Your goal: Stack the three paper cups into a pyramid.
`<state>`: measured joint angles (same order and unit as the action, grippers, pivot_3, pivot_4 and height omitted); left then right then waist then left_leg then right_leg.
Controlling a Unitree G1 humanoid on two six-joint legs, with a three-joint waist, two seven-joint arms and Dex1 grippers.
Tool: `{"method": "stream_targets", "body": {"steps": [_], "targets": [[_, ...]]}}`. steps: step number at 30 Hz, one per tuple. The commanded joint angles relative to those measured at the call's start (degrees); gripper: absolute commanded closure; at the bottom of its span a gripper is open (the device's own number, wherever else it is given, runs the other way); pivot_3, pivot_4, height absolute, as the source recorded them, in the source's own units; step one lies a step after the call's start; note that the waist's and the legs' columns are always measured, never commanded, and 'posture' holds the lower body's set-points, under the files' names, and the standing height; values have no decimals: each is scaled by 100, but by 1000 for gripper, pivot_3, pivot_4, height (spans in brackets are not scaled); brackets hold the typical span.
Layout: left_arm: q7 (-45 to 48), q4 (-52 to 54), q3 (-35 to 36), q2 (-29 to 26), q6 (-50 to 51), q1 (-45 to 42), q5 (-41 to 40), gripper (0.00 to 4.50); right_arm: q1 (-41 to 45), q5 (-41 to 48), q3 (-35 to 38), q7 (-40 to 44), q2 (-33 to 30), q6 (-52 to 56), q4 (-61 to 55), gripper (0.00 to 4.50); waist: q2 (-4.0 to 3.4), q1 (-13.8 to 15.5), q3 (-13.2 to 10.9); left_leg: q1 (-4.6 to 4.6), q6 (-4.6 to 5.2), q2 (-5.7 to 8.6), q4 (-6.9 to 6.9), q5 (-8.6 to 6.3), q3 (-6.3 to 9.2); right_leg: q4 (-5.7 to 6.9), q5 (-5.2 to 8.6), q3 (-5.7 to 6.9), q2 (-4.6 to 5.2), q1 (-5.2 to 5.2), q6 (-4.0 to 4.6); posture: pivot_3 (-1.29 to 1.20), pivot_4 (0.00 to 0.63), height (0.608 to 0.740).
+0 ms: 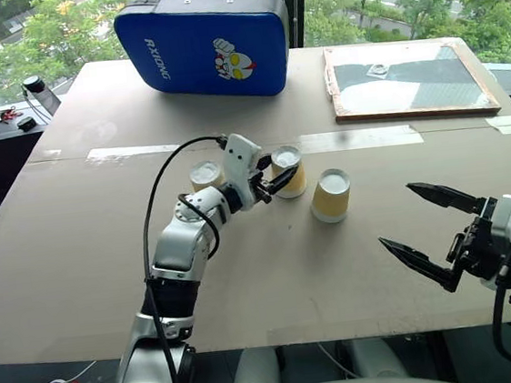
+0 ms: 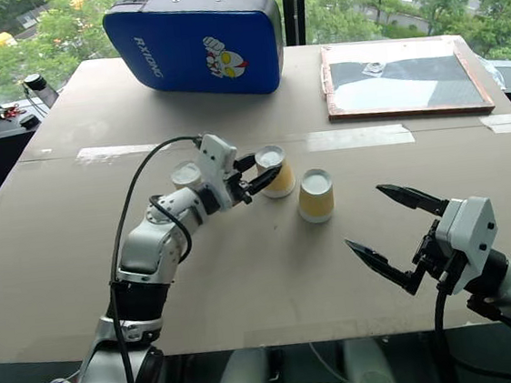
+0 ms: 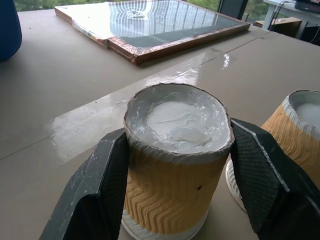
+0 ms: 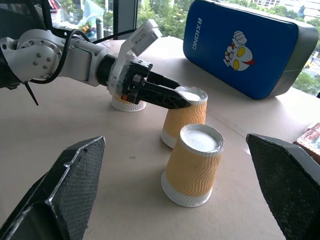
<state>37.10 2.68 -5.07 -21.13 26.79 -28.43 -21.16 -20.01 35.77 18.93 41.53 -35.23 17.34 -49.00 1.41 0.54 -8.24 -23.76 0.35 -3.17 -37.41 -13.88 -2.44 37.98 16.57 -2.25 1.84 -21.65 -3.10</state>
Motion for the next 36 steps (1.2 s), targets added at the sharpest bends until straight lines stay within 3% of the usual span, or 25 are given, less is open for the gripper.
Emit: {"method": "stream_targets", "body": {"steps": [1,9,26,36], "targets": [[404,941,270,-326,263,234,-488,2080,-4,2,87,-64,-28,-120,-211,0,-1,-4,0,1,0,-1,0,0,1,0,0,0,0,0,0,0,150,740],[677,1547,369,-821,664,676,-777,2080,0,-10,19,-36,-44,-133,-146,0,-1,30,1,3,0,-1,-3,0,3,2,0,2,2,4,0,0,150,740],[1051,602,-121,-571,-194,599,-183,2080,-1147,-152,559,366,1,-492,-131,0,-1,32,1,3,1,-1,-4,0,0,3,0,2,-2,4,0,0,150,740],[1239,302,-176,-347,-375,500,-159,2080,-1240,-123,729,439,-38,-623,-19,0,-1,25,2,3,1,-1,-5,0,-1,3,0,2,-1,5,0,0,150,740]]}}
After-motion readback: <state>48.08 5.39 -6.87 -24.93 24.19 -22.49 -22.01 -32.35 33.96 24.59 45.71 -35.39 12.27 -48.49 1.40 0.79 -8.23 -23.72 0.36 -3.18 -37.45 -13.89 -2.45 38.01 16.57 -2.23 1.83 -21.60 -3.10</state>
